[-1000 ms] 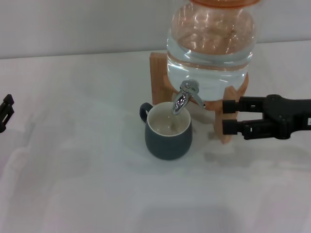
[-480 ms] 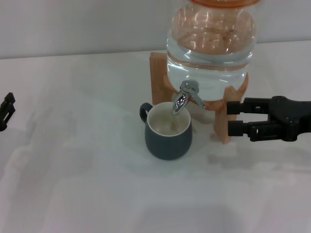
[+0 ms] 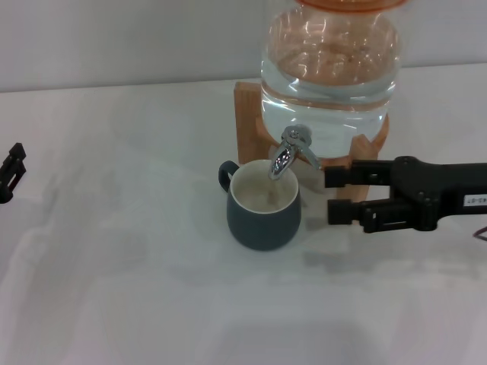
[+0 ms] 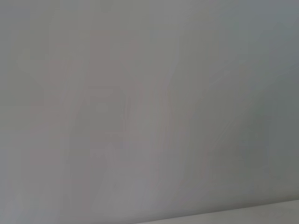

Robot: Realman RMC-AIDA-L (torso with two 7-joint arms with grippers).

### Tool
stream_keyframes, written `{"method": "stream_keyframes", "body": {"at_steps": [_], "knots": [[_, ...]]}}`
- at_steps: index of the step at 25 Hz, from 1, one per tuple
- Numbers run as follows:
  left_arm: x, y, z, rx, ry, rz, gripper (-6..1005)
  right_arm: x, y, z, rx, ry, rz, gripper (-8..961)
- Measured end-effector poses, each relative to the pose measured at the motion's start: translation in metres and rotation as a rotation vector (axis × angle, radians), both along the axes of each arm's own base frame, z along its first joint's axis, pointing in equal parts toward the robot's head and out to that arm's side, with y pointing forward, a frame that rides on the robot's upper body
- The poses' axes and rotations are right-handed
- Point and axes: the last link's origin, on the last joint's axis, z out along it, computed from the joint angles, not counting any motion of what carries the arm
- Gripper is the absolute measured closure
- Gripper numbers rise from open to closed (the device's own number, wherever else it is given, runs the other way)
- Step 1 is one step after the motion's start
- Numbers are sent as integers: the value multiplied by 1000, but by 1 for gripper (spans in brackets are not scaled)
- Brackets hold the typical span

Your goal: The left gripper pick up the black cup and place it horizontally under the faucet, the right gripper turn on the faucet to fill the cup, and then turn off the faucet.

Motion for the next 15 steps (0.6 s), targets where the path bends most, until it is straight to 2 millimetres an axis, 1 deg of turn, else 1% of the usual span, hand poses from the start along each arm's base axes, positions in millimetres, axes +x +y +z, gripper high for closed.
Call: {"method": "stream_keyframes", "body": {"at_steps": [9, 15], "knots": [[0, 0, 0, 0, 0, 0, 471, -10, 10, -23, -39, -24, 22, 112], [1, 0, -1, 0, -2, -1, 471, -10, 17, -26, -11, -35, 4, 112]]}}
